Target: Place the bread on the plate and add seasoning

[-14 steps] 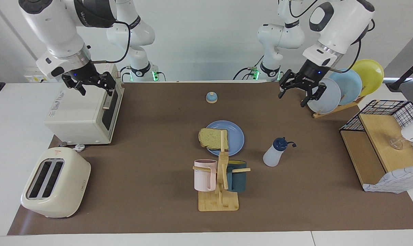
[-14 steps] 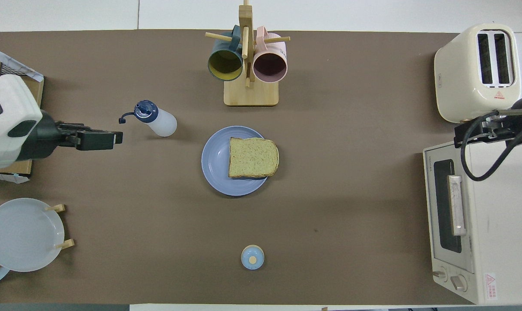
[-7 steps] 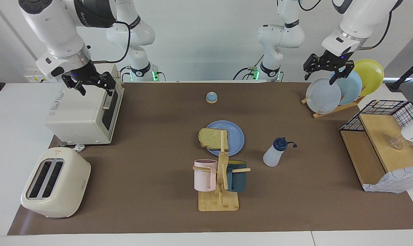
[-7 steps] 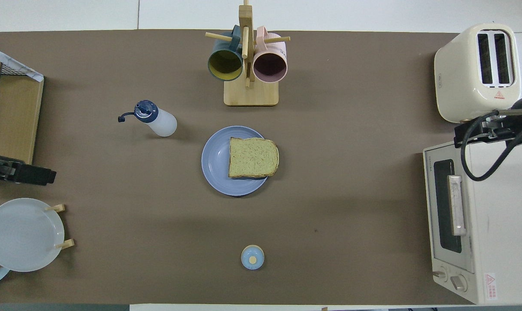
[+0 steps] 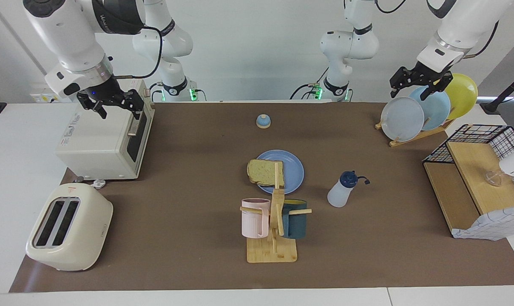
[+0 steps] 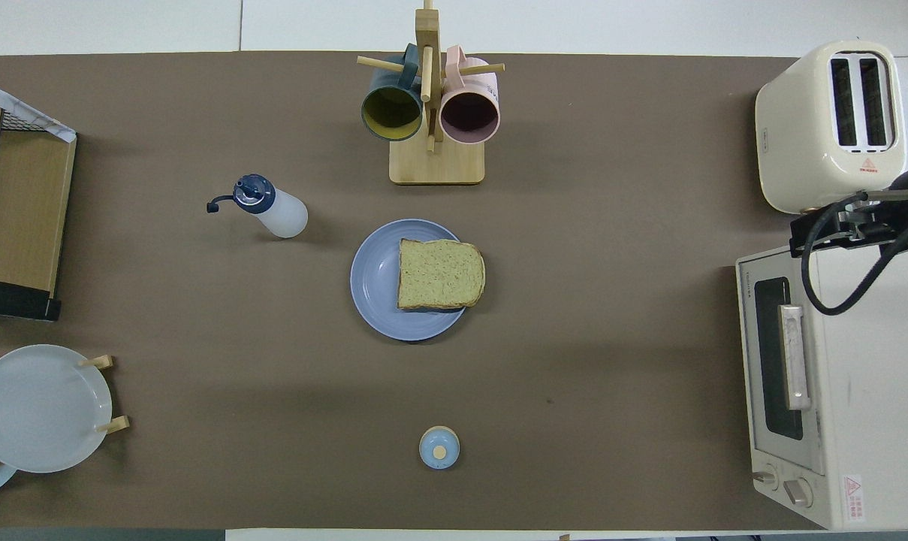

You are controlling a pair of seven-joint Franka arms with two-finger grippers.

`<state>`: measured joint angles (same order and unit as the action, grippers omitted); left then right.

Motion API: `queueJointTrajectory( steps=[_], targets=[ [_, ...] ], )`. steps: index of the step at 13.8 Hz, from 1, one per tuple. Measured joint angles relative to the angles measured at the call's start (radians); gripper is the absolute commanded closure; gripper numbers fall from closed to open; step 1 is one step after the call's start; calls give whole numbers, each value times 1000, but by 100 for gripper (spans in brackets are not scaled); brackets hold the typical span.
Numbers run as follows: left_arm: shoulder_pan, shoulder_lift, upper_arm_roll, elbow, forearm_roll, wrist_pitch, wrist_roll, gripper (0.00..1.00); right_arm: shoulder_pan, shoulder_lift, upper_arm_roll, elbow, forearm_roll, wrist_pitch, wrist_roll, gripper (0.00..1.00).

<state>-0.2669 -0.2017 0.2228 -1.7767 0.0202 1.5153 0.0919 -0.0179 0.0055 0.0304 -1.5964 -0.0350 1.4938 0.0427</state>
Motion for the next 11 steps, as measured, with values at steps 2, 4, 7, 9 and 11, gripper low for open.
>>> queueJointTrajectory(
  steps=[2,4,7,9,11],
  targets=[
    [-2,3,-6,14,0,1,-16,0,0,0,0,0,0,0,0,0],
    [-2,13,-11,52,0,-8,-23,0,0,0,0,0,0,0,0,0],
    [45,55,-53,119,0,-17,-27,0,0,0,0,0,0,0,0,0],
    [150,97,-163,168,0,-17,-28,0,0,0,0,0,0,0,0,0],
    [240,131,-253,196,0,-17,-29,0,0,0,0,0,0,0,0,0]
  ],
)
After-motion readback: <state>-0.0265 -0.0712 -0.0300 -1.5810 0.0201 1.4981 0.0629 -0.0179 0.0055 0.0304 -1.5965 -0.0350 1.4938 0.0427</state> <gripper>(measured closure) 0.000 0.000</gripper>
